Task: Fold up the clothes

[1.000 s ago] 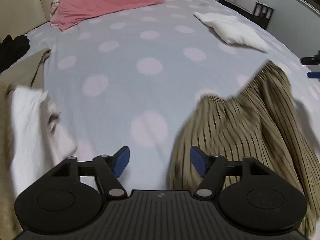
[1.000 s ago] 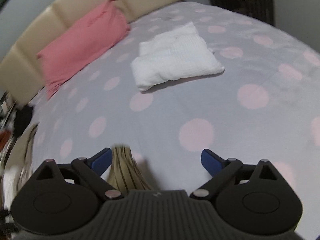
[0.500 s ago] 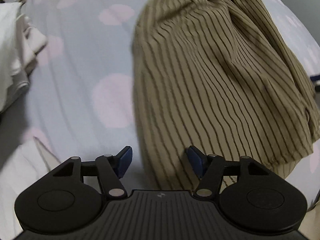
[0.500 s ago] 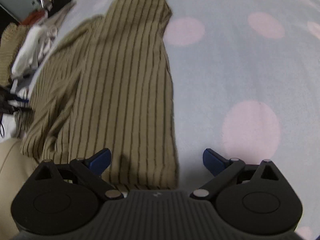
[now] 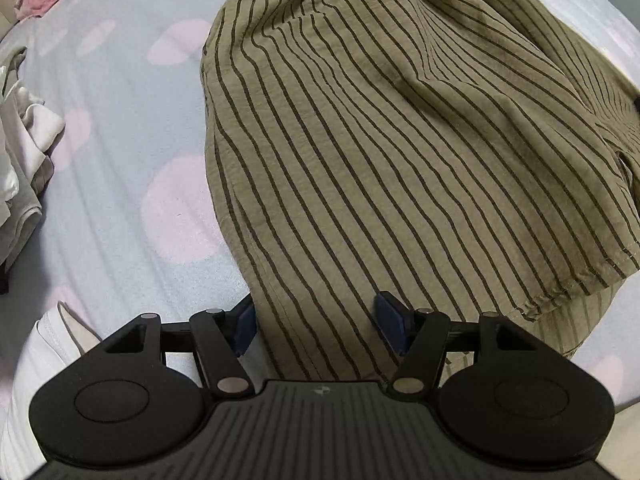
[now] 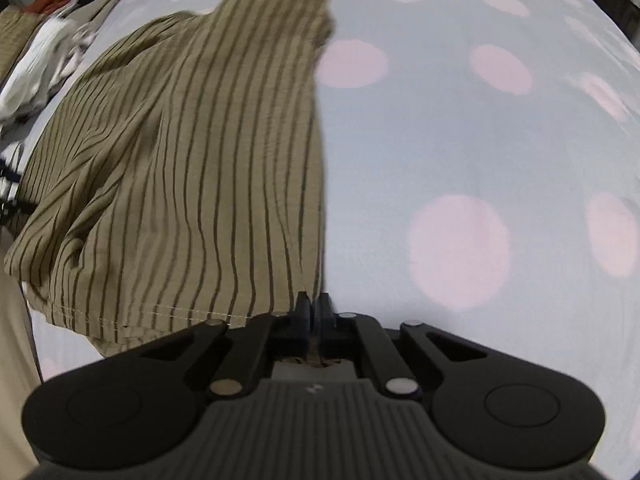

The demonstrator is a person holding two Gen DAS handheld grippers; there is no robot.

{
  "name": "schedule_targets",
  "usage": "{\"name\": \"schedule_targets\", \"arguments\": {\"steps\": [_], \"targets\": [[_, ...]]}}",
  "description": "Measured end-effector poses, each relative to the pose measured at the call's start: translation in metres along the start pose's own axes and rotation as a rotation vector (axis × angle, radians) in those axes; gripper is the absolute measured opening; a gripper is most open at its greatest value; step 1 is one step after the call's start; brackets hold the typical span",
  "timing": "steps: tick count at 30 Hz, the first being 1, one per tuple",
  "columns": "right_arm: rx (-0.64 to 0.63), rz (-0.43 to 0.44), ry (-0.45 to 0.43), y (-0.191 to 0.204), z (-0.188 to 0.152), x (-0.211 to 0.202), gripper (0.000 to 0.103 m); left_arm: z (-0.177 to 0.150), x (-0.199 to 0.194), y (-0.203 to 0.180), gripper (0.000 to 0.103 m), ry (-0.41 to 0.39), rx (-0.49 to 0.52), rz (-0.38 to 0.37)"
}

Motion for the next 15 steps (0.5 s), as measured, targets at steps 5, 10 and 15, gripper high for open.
{"name": "schedule_targets", "arguments": {"steps": [5,10,15], "targets": [[0.065,-0.052,-0.007,-0.038,0.003,-0.034,0.003,0.006,-0.001,0.007,0.06,0.008,0.005,-0.01],[0.092,-0.082,0.003,-0.068,0.01,-0.041,0.003,0.015,-0.007,0.021,0.06,0.005,-0.004,-0.043],[0.036,-0.045,-0.04,-0.071,0.031,-0.042,0.093,0.039,-0.049,0.064,0.06,-0.157,-0.017,-0.078]]}}
Point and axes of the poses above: each gripper's, at about its wrist camera, not at the fingertips, and x roughly the way its jaws point, y to its left, z to its top, the point moved 1 cm from there along x, roughly the way its jaws point, and after that the axes turned 12 degrees about x, right-handed, at the moved point
